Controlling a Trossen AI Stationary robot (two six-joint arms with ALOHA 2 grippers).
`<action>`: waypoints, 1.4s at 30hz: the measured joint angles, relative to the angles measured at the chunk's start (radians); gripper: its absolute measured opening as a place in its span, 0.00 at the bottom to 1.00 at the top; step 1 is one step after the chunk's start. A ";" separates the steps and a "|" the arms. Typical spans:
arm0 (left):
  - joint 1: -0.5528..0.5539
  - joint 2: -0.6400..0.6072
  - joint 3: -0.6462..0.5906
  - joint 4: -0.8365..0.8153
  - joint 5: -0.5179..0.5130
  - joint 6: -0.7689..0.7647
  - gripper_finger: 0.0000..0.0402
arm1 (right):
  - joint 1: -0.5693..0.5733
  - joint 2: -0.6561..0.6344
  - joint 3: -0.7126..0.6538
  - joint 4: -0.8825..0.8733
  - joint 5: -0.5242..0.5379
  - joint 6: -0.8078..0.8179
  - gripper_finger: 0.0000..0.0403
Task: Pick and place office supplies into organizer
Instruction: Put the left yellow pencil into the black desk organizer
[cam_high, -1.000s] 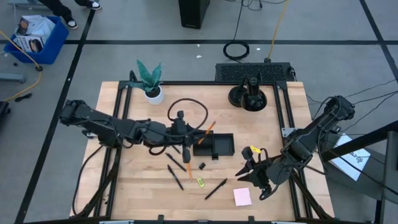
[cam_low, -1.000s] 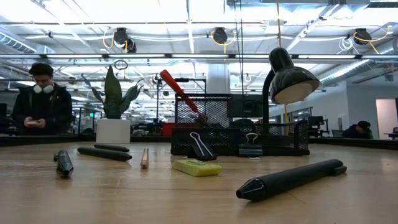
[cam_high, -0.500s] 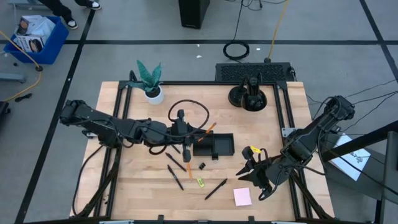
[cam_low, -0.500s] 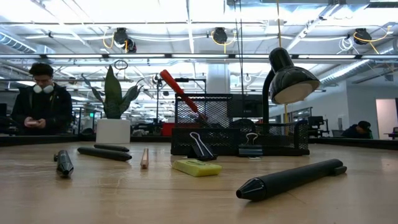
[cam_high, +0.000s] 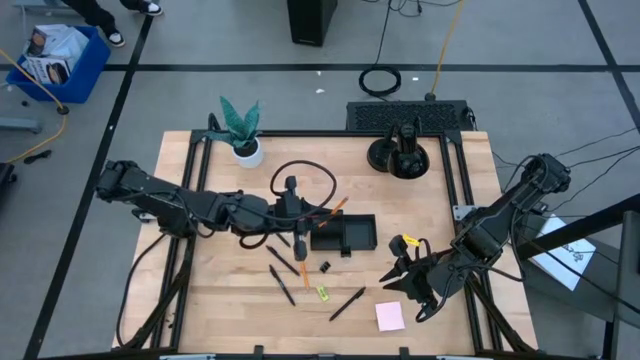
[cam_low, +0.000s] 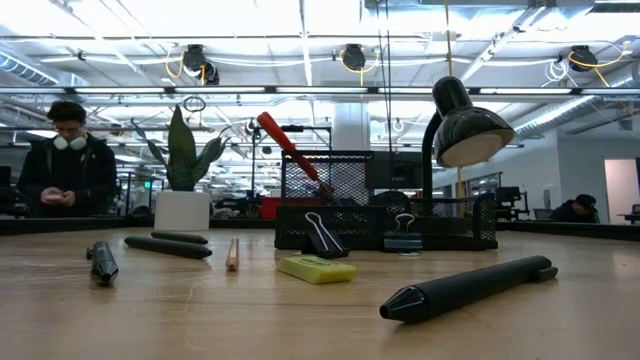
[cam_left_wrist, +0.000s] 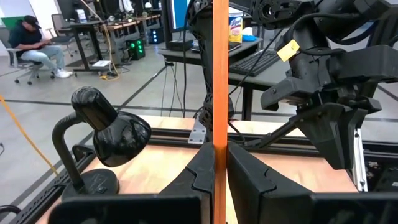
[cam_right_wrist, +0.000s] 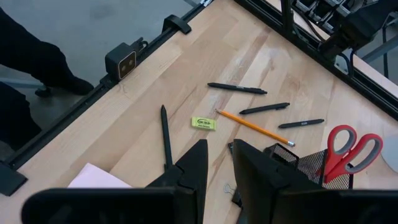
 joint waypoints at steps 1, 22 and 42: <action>0.000 0.000 0.000 0.000 0.000 0.000 0.08 | 0.000 0.000 0.000 0.000 0.000 0.000 0.17; 0.007 0.044 -0.001 0.034 0.010 -0.007 0.08 | 0.000 0.000 0.000 0.001 -0.003 0.000 0.17; 0.068 0.138 0.000 0.051 0.021 -0.022 0.08 | 0.000 0.000 0.000 -0.040 -0.004 0.054 0.17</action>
